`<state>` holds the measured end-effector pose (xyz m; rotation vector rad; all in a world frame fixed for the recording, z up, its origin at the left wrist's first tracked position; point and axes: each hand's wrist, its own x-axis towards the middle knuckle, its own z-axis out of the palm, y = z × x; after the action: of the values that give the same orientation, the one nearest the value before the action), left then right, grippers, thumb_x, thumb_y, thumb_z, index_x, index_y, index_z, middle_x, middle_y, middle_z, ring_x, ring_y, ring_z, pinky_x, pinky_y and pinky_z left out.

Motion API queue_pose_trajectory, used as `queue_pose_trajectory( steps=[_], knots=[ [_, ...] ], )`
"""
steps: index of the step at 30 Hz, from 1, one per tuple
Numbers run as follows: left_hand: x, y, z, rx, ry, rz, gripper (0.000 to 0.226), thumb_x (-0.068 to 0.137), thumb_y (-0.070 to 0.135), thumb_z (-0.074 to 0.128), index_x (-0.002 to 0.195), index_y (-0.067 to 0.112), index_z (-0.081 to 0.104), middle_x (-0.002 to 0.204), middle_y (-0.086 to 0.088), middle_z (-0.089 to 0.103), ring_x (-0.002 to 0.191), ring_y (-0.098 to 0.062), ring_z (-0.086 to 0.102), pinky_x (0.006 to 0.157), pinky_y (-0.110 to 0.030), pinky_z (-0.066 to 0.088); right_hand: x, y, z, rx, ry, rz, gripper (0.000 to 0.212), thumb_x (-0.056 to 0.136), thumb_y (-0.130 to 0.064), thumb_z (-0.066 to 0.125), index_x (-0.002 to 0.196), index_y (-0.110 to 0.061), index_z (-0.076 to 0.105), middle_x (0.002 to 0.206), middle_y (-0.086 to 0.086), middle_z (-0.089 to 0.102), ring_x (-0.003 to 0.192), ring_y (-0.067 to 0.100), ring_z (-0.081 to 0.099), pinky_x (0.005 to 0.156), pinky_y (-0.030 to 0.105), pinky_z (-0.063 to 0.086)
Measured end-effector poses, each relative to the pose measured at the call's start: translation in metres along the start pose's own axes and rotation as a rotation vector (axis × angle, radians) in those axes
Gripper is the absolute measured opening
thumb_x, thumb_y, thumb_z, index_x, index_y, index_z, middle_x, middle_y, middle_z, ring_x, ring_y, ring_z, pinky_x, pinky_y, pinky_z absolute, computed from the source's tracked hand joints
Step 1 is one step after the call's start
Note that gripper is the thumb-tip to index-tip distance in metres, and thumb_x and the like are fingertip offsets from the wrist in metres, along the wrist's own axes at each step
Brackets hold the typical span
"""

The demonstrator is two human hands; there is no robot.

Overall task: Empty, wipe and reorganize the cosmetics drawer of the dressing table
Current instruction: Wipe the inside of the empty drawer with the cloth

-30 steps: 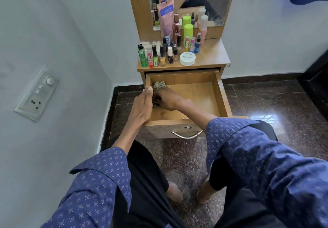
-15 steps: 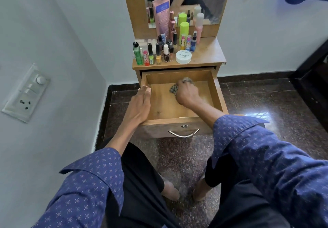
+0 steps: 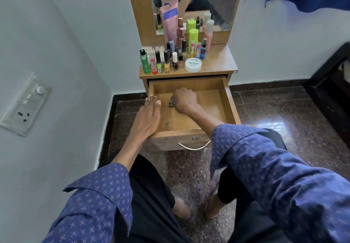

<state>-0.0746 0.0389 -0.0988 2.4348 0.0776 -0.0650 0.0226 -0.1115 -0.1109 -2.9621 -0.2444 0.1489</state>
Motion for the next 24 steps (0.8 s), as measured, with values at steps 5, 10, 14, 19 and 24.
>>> queue_pose_trajectory(
  steps=[5, 10, 14, 19, 24],
  knots=[
    [0.0, 0.001, -0.001, -0.005, 0.0, 0.003, 0.058, 0.115, 0.043, 0.022, 0.163, 0.014, 0.034, 0.172, -0.006, 0.025, 0.16, -0.023, 0.018, 0.126, -0.035, 0.011, 0.002, -0.034, 0.028, 0.129, -0.062, -0.279, 0.046, 0.093, -0.01, 0.064, 0.136, -0.015, 0.048, 0.14, 0.014, 0.059, 0.141, 0.035, 0.039, 0.11, 0.054, 0.033],
    [-0.003, 0.002, -0.002, 0.015, -0.011, 0.004, 0.058, 0.114, 0.043, 0.02, 0.163, 0.015, 0.033, 0.172, -0.005, 0.025, 0.16, -0.022, 0.018, 0.126, -0.033, 0.01, 0.006, -0.011, 0.018, 0.004, -0.121, -0.346, 0.058, 0.091, -0.014, 0.068, 0.143, -0.017, 0.042, 0.145, 0.016, 0.053, 0.14, 0.035, 0.044, 0.11, 0.05, 0.039],
    [-0.004, 0.001, -0.003, 0.04, -0.02, 0.01, 0.06, 0.114, 0.046, 0.019, 0.164, 0.016, 0.033, 0.172, -0.003, 0.023, 0.16, -0.021, 0.017, 0.127, -0.04, 0.012, 0.006, 0.024, 0.005, -0.011, -0.139, -0.27, 0.049, 0.092, -0.012, 0.068, 0.136, -0.016, 0.046, 0.138, 0.012, 0.057, 0.127, 0.033, 0.055, 0.1, 0.046, 0.051],
    [-0.004, 0.0, 0.0, 0.056, -0.019, 0.017, 0.061, 0.114, 0.048, 0.018, 0.164, 0.016, 0.031, 0.172, -0.003, 0.022, 0.16, -0.02, 0.016, 0.128, -0.042, 0.013, -0.012, 0.078, 0.0, -0.071, 0.006, -0.05, 0.046, 0.091, -0.012, 0.069, 0.133, -0.011, 0.05, 0.121, 0.011, 0.066, 0.109, 0.031, 0.066, 0.086, 0.042, 0.056],
    [-0.006, 0.001, 0.001, 0.071, -0.003, 0.019, 0.061, 0.114, 0.047, 0.02, 0.164, 0.015, 0.032, 0.172, -0.003, 0.024, 0.16, -0.022, 0.019, 0.128, -0.045, 0.016, -0.025, 0.103, -0.009, -0.101, 0.073, 0.117, 0.047, 0.091, -0.011, 0.065, 0.134, -0.003, 0.051, 0.12, 0.014, 0.07, 0.105, 0.033, 0.071, 0.078, 0.036, 0.053]
  ],
)
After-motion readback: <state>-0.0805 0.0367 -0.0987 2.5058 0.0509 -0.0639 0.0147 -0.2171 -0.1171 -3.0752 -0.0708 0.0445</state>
